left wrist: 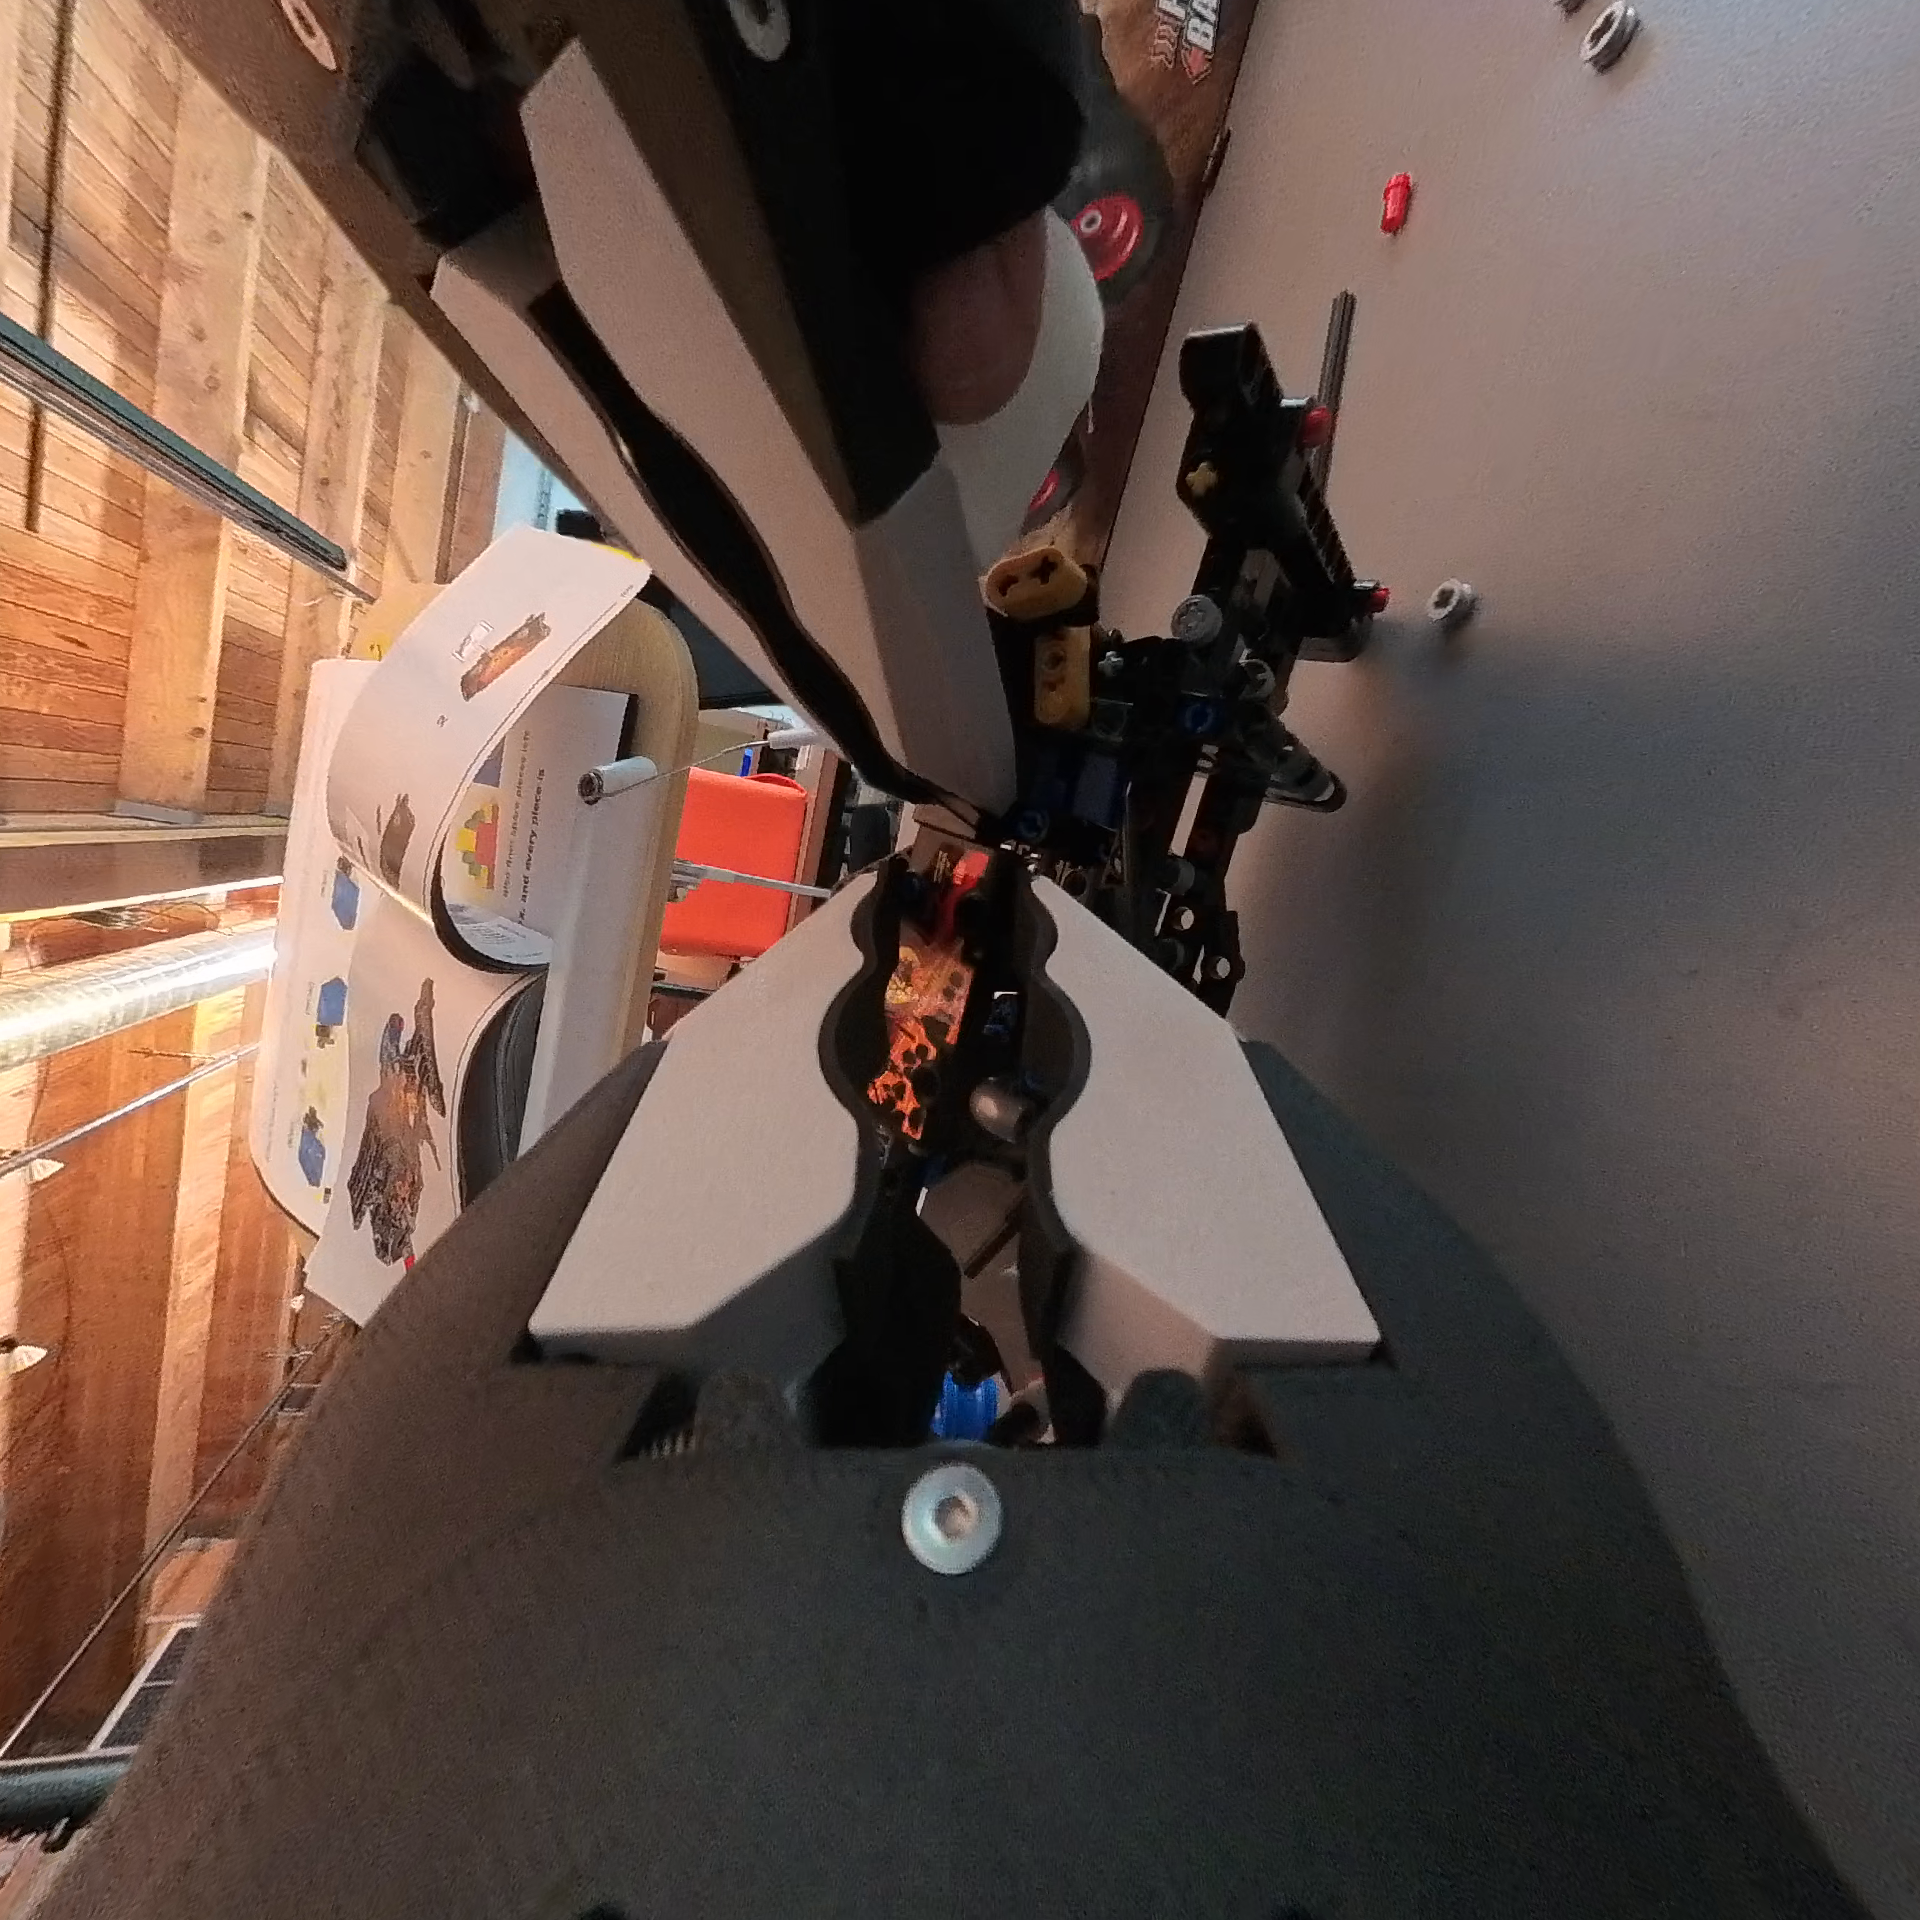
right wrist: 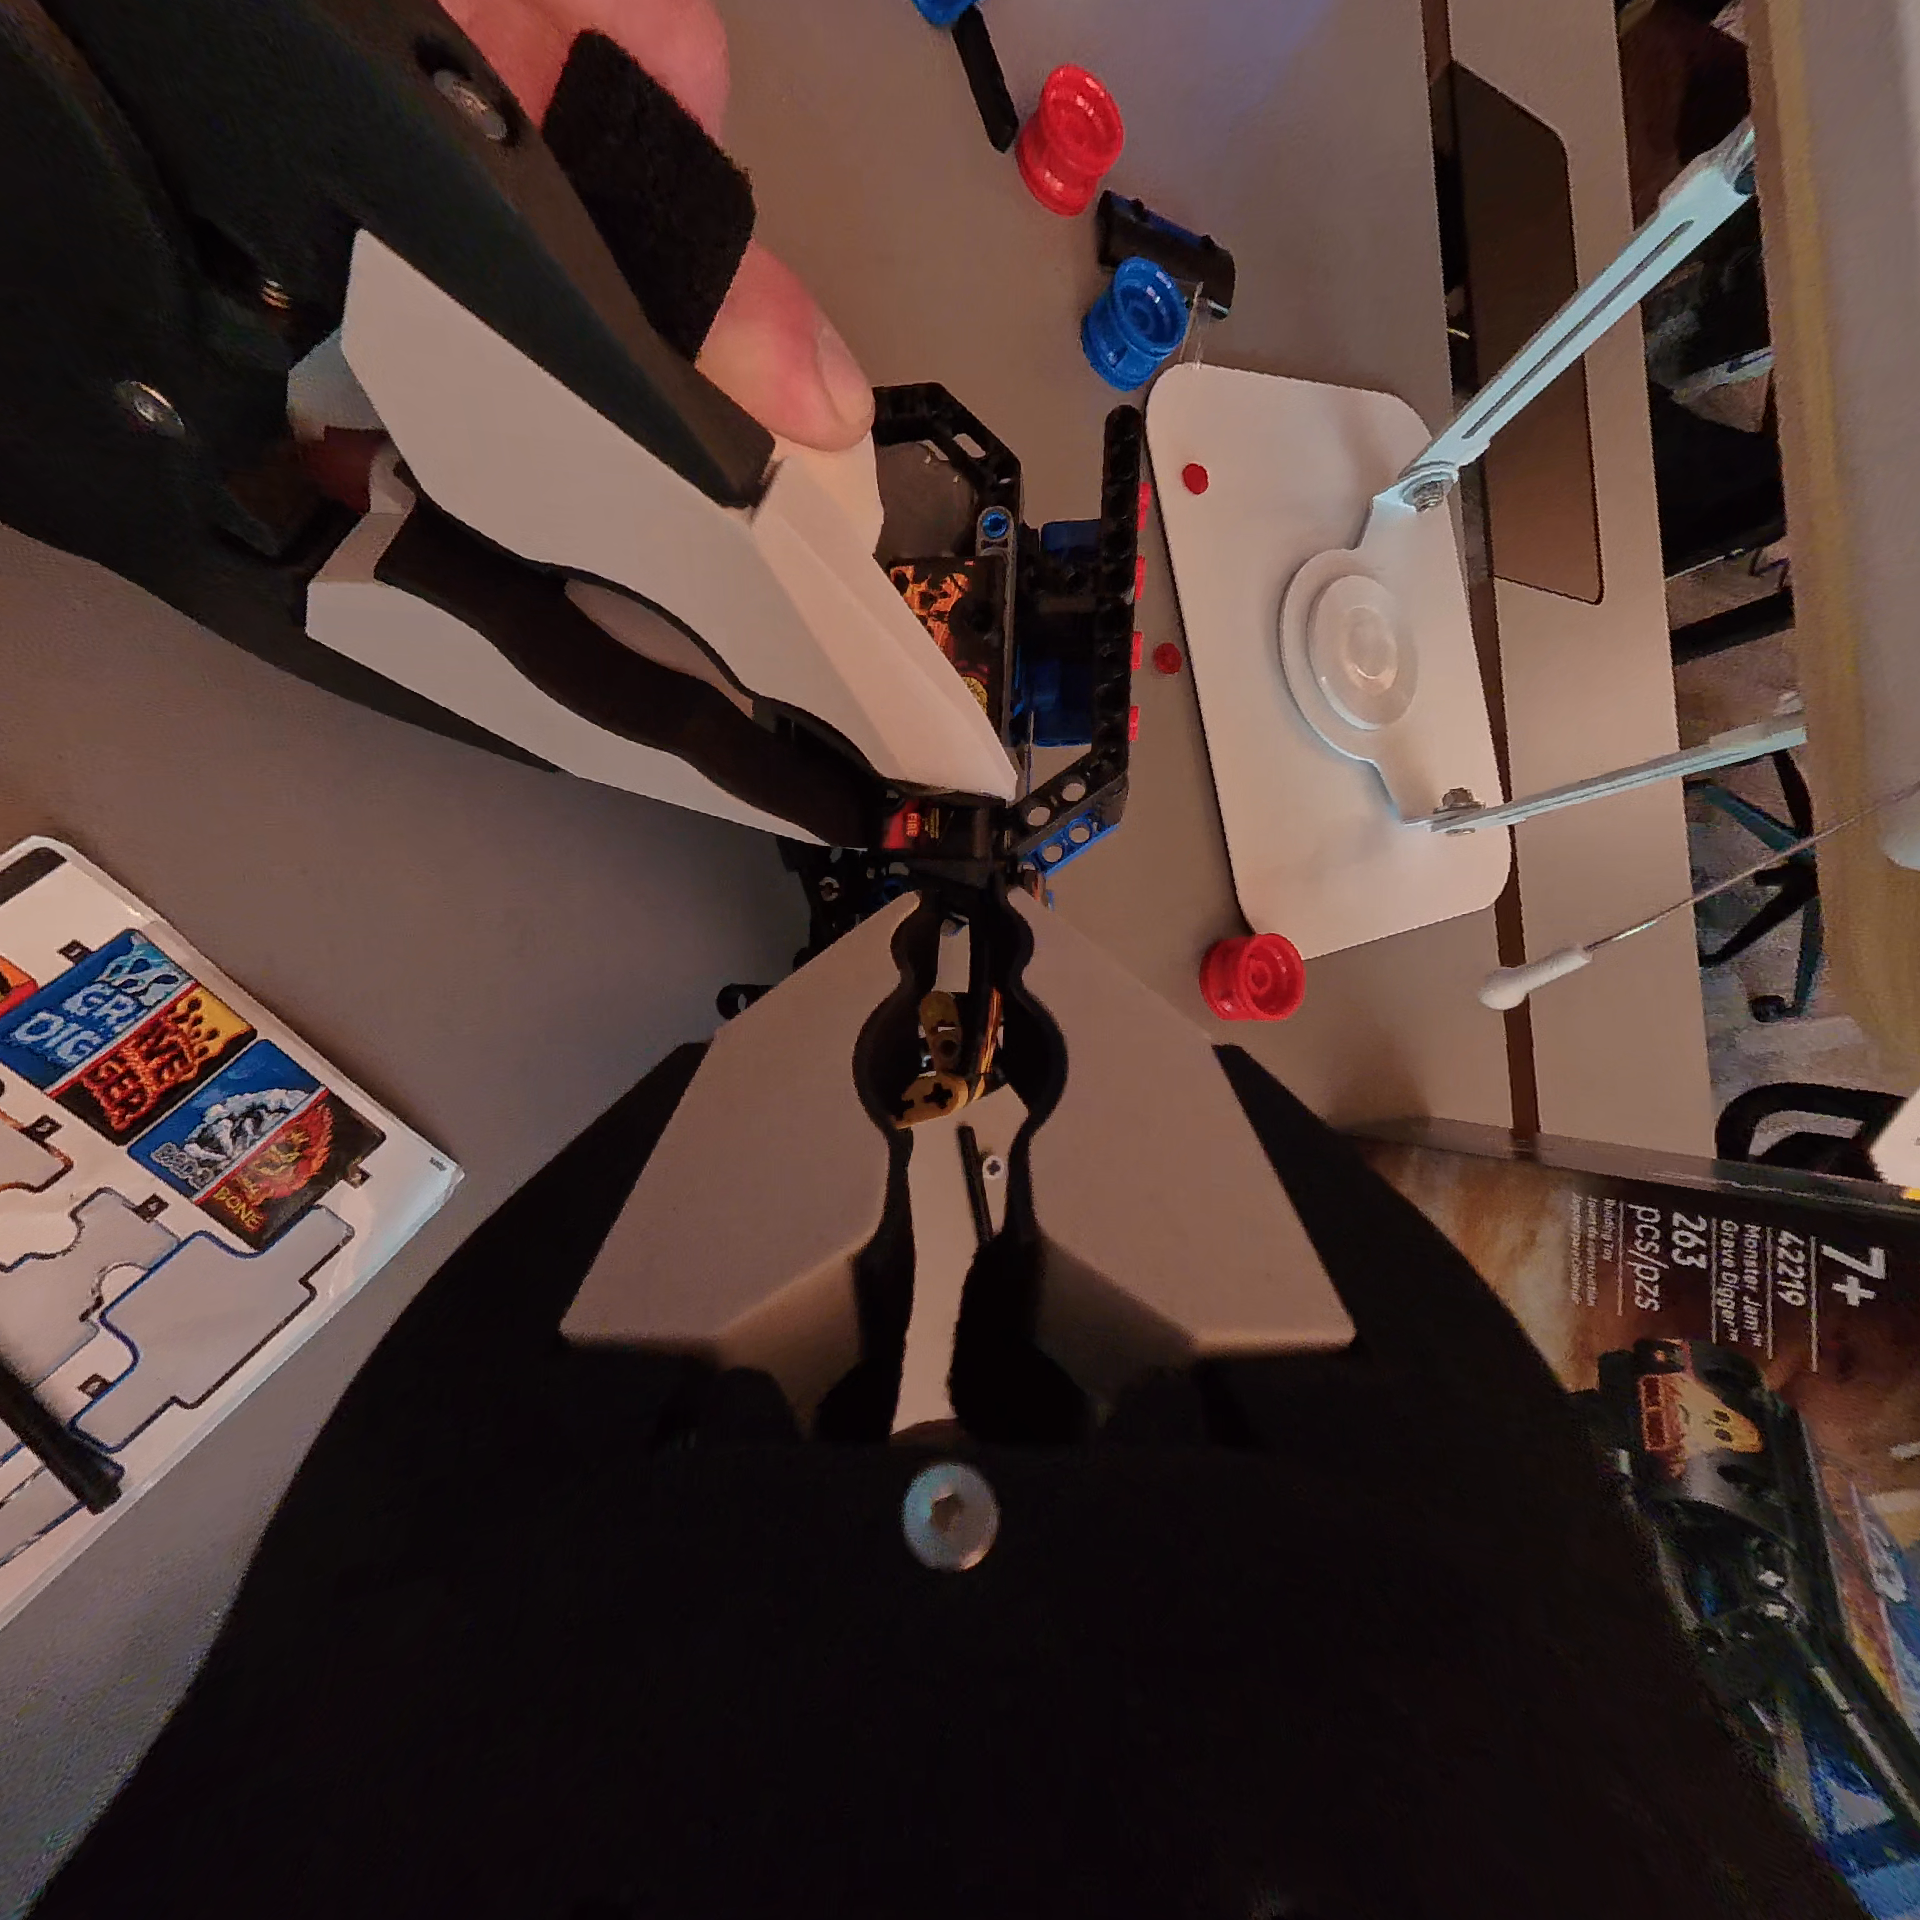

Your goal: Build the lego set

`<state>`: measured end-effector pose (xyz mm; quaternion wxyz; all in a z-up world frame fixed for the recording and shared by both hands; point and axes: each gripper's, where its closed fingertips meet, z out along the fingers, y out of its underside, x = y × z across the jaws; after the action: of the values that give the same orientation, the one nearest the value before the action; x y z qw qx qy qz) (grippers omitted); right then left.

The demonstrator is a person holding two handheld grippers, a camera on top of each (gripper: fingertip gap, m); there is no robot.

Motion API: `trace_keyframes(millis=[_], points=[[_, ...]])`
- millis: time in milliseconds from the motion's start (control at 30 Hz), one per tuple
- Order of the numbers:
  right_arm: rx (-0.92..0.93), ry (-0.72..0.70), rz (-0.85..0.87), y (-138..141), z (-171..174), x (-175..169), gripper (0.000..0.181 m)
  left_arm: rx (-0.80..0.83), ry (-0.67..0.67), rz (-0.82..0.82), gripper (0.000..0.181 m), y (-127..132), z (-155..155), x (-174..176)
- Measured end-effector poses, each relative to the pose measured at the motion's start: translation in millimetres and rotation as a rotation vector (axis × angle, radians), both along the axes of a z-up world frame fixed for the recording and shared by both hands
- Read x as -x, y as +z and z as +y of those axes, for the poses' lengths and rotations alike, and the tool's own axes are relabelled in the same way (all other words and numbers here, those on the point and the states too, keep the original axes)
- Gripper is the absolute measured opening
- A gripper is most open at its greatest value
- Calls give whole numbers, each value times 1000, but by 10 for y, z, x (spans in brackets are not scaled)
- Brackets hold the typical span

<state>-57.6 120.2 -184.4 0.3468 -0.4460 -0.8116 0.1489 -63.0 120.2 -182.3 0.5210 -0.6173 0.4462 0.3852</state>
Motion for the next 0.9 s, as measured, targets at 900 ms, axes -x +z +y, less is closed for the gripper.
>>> trace_keyframes(millis=[900], points=[[208, -328, 194, -32, -58, -827, 39, 110, -18, 41, 24, -103, -178, -221]])
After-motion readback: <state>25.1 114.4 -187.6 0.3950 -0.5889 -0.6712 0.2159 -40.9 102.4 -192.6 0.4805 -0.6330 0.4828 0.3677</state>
